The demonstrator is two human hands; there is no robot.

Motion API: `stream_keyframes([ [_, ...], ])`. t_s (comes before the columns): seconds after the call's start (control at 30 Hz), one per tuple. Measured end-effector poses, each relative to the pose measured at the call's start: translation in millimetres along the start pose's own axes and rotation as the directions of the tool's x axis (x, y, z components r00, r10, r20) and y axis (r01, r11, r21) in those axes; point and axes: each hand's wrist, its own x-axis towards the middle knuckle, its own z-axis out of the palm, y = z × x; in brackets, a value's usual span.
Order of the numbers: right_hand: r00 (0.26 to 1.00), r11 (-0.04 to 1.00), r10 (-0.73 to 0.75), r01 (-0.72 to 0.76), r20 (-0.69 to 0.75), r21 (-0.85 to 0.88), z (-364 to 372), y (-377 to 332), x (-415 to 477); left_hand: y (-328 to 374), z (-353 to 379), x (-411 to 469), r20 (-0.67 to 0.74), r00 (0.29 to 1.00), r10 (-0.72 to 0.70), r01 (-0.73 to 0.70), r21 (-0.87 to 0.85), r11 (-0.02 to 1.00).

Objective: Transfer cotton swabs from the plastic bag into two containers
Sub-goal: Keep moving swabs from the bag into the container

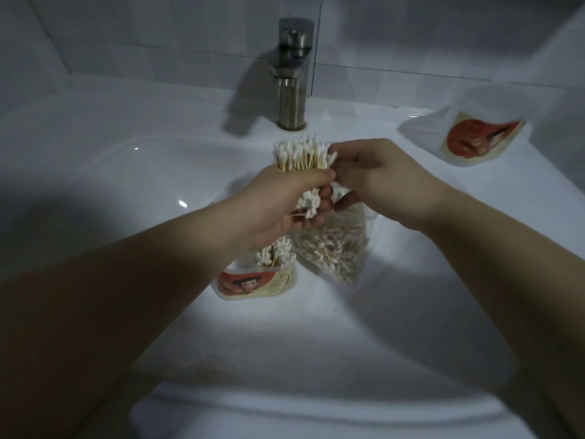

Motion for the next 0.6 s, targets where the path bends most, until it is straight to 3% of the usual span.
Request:
stream_keyframes([
  [0.1,0.997,0.981,-0.052,0.060,0.050,-0.186,0,3,-2,3,-3,1,-0.009,0.999,-0.048,0.048,-0.014,0.999],
  [0.23,0.964,0.830,-0.235,0.265,0.123,-0.490,6,1,0,3,-4,2,0.053,0.994,-0.095,0.097,-0.024,0.995],
  [0.33,0.960,0.743,-0.268,0.261,0.084,-0.616,7,-4,1,0,-4,4,0.086,0.991,-0.103,0.107,-0.046,0.993],
  [0.4,0.959,0.712,-0.276,0.252,0.069,-0.656,6,-6,1,-1,-5,5,0.101,0.989,-0.107,0.114,-0.059,0.992],
  [0.53,0.963,0.774,-0.242,0.266,0.119,-0.574,5,-7,0,0,-6,6,0.148,0.983,-0.106,0.119,-0.085,0.989],
  [0.6,0.961,0.754,-0.245,0.273,0.130,-0.597,7,-7,1,1,-5,5,0.164,0.981,-0.104,0.119,-0.085,0.989],
])
